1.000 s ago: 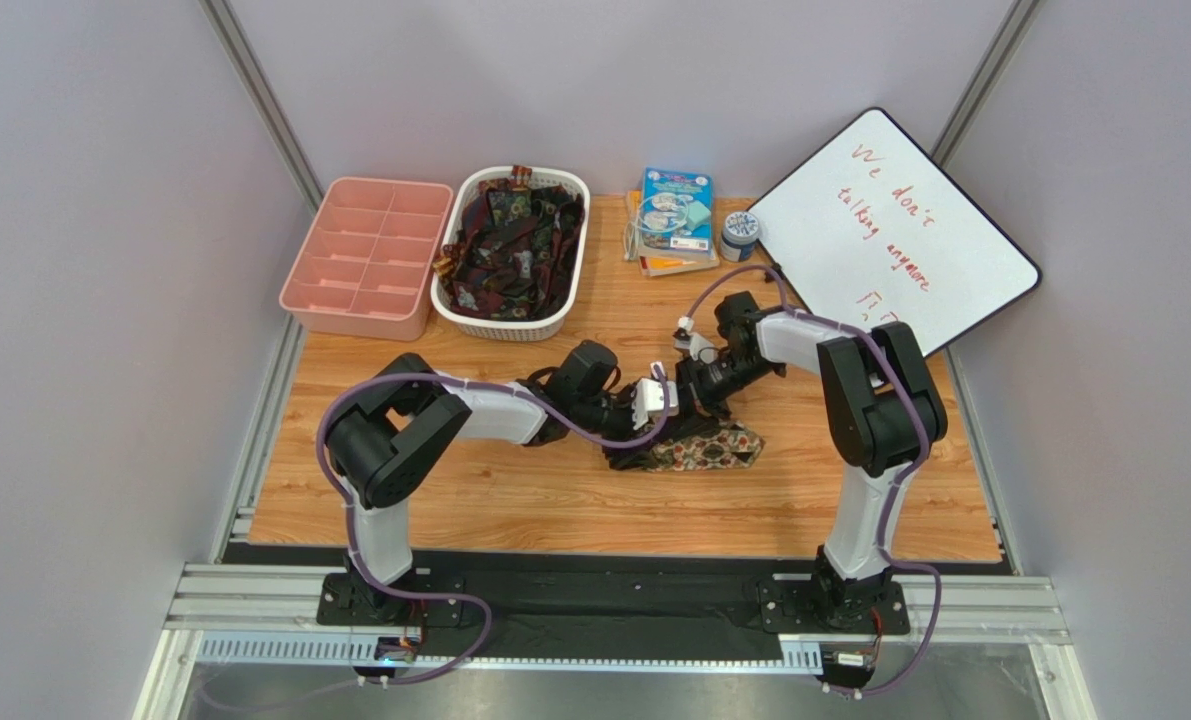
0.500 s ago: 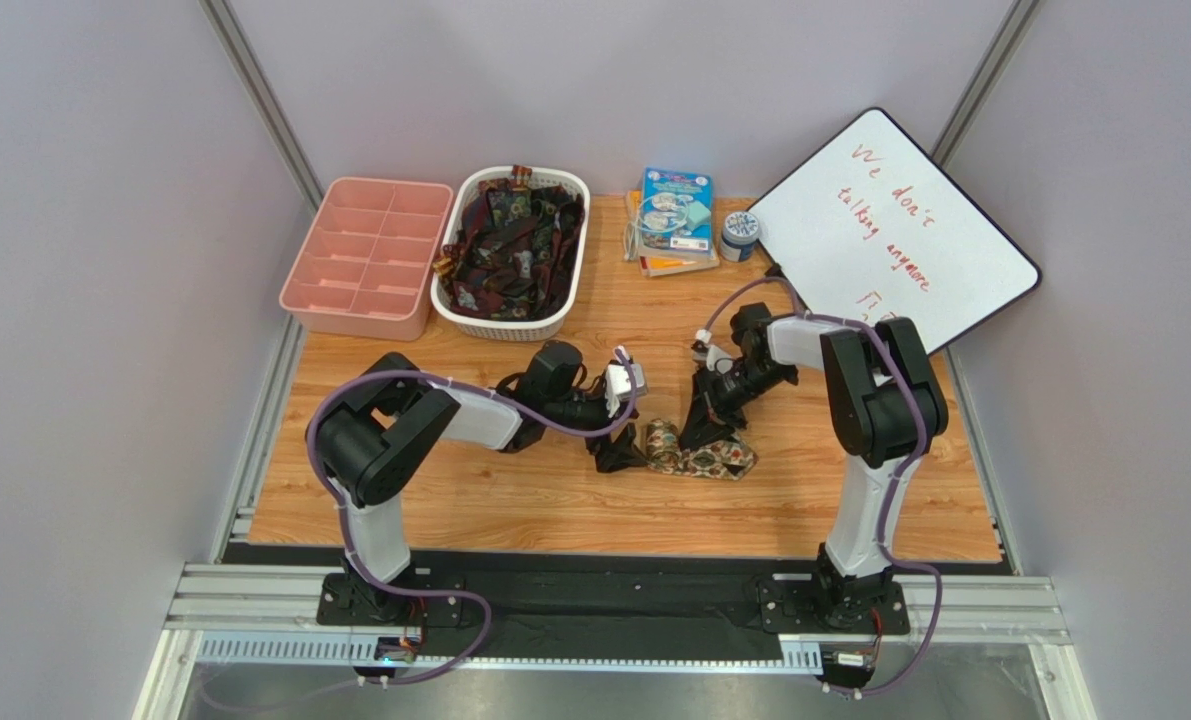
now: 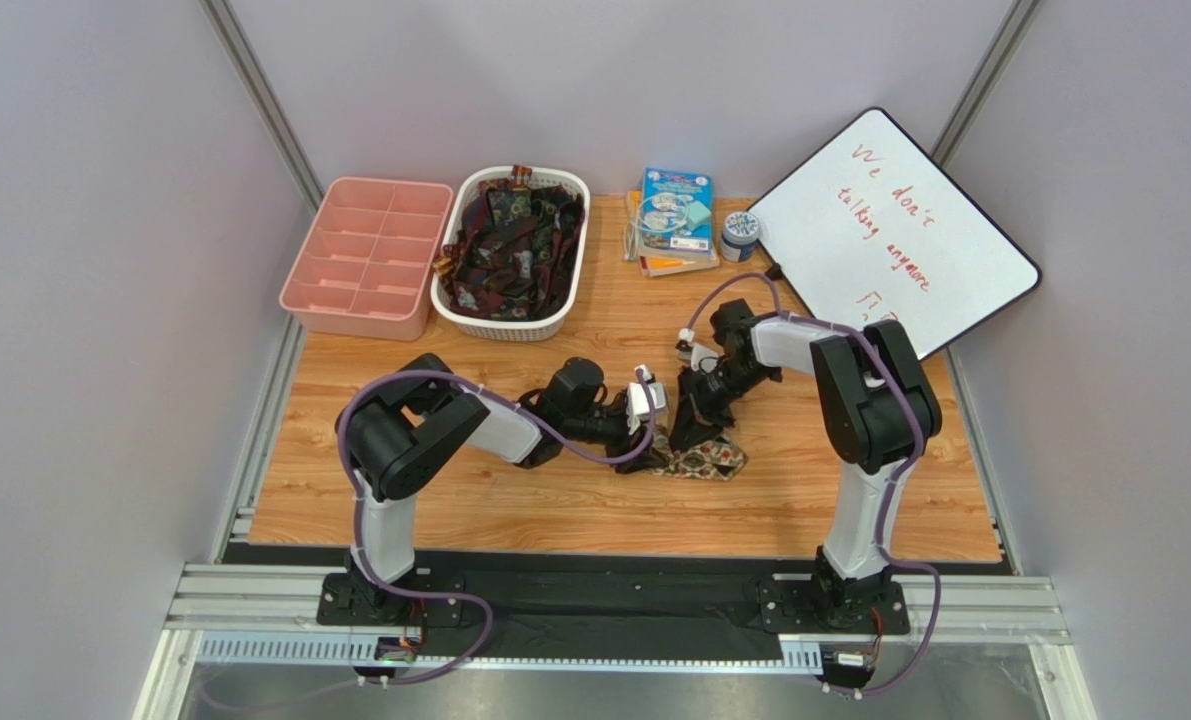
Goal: Roll the ties
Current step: Close the tie at the center of the board, then pick up the tie at the center of the board, then move the storage box to the corner of the board.
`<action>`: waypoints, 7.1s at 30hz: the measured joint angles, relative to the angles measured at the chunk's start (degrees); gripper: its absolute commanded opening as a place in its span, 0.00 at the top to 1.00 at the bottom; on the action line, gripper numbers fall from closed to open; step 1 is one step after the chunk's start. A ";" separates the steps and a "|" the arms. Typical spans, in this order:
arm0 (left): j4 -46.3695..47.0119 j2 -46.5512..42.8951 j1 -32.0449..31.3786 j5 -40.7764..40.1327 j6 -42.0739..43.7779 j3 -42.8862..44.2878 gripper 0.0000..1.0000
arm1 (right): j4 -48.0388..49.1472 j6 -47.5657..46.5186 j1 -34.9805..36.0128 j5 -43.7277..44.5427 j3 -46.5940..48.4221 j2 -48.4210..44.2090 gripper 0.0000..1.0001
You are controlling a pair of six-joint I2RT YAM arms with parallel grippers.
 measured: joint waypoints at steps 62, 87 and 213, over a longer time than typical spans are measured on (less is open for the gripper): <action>-10.78 -7.82 -2.54 -4.11 13.11 1.70 0.00 | -18.60 -4.24 -0.68 5.97 10.10 7.08 1.00; -18.36 -3.65 -4.31 -4.31 23.54 5.75 0.80 | -13.60 -6.82 -7.87 4.04 4.94 -2.16 0.16; -24.85 -46.60 23.41 7.98 -70.58 -4.35 0.74 | 30.03 31.78 10.34 -23.39 9.90 -19.98 1.00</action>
